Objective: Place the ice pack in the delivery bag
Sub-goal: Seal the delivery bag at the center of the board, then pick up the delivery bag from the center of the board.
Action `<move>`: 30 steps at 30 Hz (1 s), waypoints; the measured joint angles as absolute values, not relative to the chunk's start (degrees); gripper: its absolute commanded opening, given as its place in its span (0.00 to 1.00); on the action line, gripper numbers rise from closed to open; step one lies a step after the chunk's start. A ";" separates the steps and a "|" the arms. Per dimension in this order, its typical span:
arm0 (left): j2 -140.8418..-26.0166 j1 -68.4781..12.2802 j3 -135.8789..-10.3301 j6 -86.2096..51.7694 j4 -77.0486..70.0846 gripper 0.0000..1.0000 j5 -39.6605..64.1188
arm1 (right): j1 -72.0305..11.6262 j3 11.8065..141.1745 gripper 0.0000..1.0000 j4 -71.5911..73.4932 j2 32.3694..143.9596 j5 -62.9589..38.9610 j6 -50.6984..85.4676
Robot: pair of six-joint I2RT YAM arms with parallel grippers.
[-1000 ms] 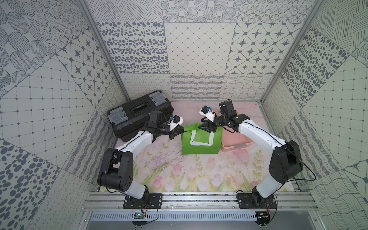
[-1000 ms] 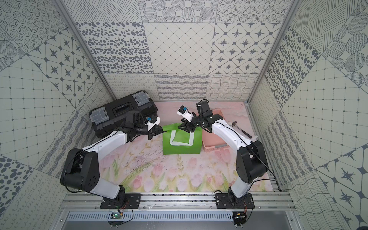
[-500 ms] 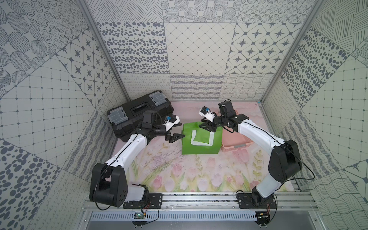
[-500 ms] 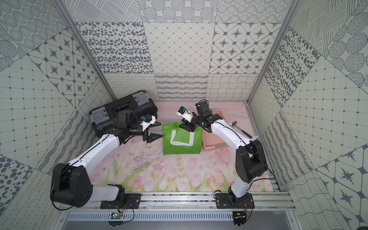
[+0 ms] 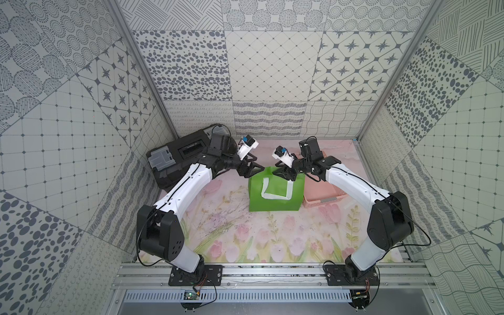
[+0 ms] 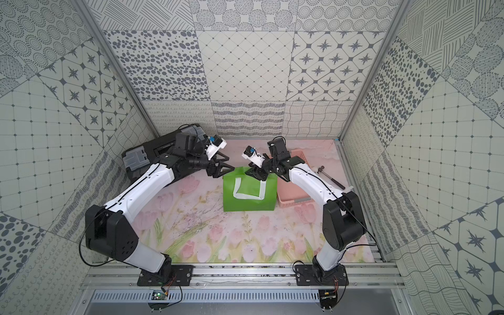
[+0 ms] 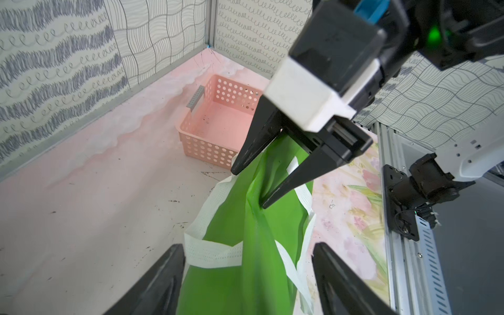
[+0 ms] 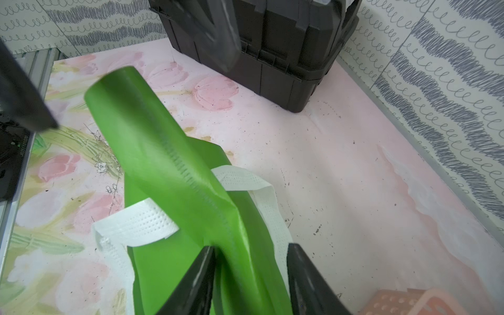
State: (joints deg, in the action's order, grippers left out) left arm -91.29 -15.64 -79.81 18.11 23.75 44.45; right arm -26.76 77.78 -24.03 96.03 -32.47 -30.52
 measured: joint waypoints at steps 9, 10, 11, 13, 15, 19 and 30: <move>-97.51 -16.97 -82.85 14.63 28.71 0.46 43.70 | -26.76 77.76 0.48 -24.18 95.70 -32.29 -31.14; -98.10 -17.10 -83.18 14.41 29.23 0.40 43.55 | -26.76 77.76 0.48 -24.21 95.61 -32.25 -31.18; -98.52 -17.19 -83.37 14.33 29.58 0.34 43.48 | -26.76 77.76 0.48 -24.21 95.53 -32.21 -31.33; -99.15 -17.41 -83.61 13.98 30.30 0.14 43.46 | -26.70 77.62 0.52 -24.25 95.09 -31.99 -31.53; -99.33 -17.54 -83.68 14.17 30.96 0.00 43.53 | -26.37 77.12 0.57 -24.32 94.32 -31.97 -31.73; -98.50 -17.58 -82.96 14.81 31.27 0.00 43.94 | -23.68 75.20 0.65 -26.22 91.50 -32.47 -31.97; -93.56 -17.65 -76.60 17.12 25.98 0.00 44.86 | -16.03 70.72 0.53 -31.14 87.37 -37.15 -33.52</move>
